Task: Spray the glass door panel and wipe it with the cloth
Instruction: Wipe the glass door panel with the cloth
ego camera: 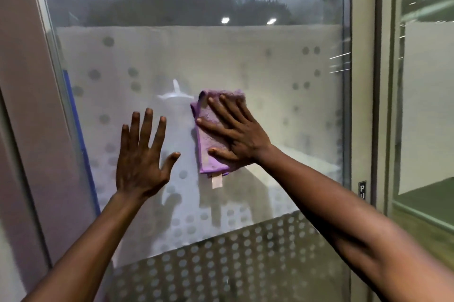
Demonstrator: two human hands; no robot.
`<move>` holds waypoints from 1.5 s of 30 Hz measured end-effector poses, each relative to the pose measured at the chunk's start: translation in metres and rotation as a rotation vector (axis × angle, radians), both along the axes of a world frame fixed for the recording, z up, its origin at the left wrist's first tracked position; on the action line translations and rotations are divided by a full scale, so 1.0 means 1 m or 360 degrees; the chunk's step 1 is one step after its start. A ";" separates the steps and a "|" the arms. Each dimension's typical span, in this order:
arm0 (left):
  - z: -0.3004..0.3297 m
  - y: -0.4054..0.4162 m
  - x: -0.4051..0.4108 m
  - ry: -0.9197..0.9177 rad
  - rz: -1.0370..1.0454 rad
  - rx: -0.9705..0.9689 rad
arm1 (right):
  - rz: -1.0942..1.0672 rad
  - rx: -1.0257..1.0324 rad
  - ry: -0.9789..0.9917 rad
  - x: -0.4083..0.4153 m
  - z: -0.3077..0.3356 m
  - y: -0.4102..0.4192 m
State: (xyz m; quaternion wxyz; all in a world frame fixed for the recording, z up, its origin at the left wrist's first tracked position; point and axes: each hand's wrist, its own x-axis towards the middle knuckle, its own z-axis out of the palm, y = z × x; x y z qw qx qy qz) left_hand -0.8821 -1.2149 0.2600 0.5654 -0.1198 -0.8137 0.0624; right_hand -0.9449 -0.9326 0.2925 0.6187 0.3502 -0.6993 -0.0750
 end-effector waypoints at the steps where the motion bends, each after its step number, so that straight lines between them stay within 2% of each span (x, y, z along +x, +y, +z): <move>1: 0.006 0.003 -0.003 -0.0013 0.0001 0.0017 | -0.0046 -0.0166 -0.0005 -0.005 0.000 0.013; 5: 0.014 0.007 -0.012 0.0002 0.0024 0.0065 | -0.0287 -0.0857 -0.0138 -0.026 -0.011 0.075; 9: 0.010 0.007 -0.015 0.0056 -0.0029 0.0059 | -0.0449 -0.1658 -0.0372 -0.039 -0.047 0.130; 12: 0.010 0.009 -0.017 0.0087 -0.0036 0.0061 | -0.0446 -0.2241 -0.0491 -0.042 -0.072 0.143; 15: 0.012 0.010 -0.017 0.0095 -0.0044 0.0051 | -0.0403 -0.2744 -0.0684 -0.041 -0.040 0.120; 17: 0.012 0.012 -0.017 0.0105 -0.0061 0.0052 | -0.0212 -0.2981 -0.0568 -0.040 0.001 0.103; 19: 0.012 0.014 -0.016 0.0112 -0.0070 0.0057 | -0.0108 -0.2958 -0.0367 -0.043 0.037 0.093; 23: 0.013 0.015 -0.016 0.0074 -0.0070 0.0078 | -0.0215 -0.2288 -0.0743 -0.023 0.110 0.073; 25: 0.012 0.014 -0.016 0.0073 -0.0059 0.0075 | -0.0264 -0.2148 -0.0775 -0.018 0.139 0.065; 28: 0.012 0.013 -0.015 0.0086 -0.0037 0.0078 | -0.0212 -0.2102 -0.0525 -0.025 0.140 0.065; 31: 0.012 0.014 -0.014 0.0084 -0.0040 0.0088 | -0.0353 -0.1990 -0.0355 -0.034 0.100 0.084; 34: 0.012 0.014 -0.014 0.0086 -0.0045 0.0070 | -0.0380 -0.2154 -0.0270 -0.047 0.028 0.109; 35: 0.012 0.013 -0.015 0.0090 -0.0051 0.0061 | -0.0419 -0.2163 -0.0302 -0.047 -0.003 0.118; 38: 0.011 0.013 -0.019 0.0105 -0.0077 0.0065 | -0.0638 -0.2009 -0.0706 -0.041 -0.105 0.144; 41: 0.012 0.013 -0.023 0.0111 -0.0118 0.0082 | -0.0661 -0.2144 -0.0963 -0.031 -0.190 0.143; 43: 0.013 0.012 -0.025 0.0102 -0.0150 0.0076 | -0.0624 -0.2300 -0.0986 -0.025 -0.212 0.135; 45: 0.012 0.011 -0.026 0.0105 -0.0188 0.0085 | -0.0517 -0.2535 -0.1047 -0.019 -0.195 0.130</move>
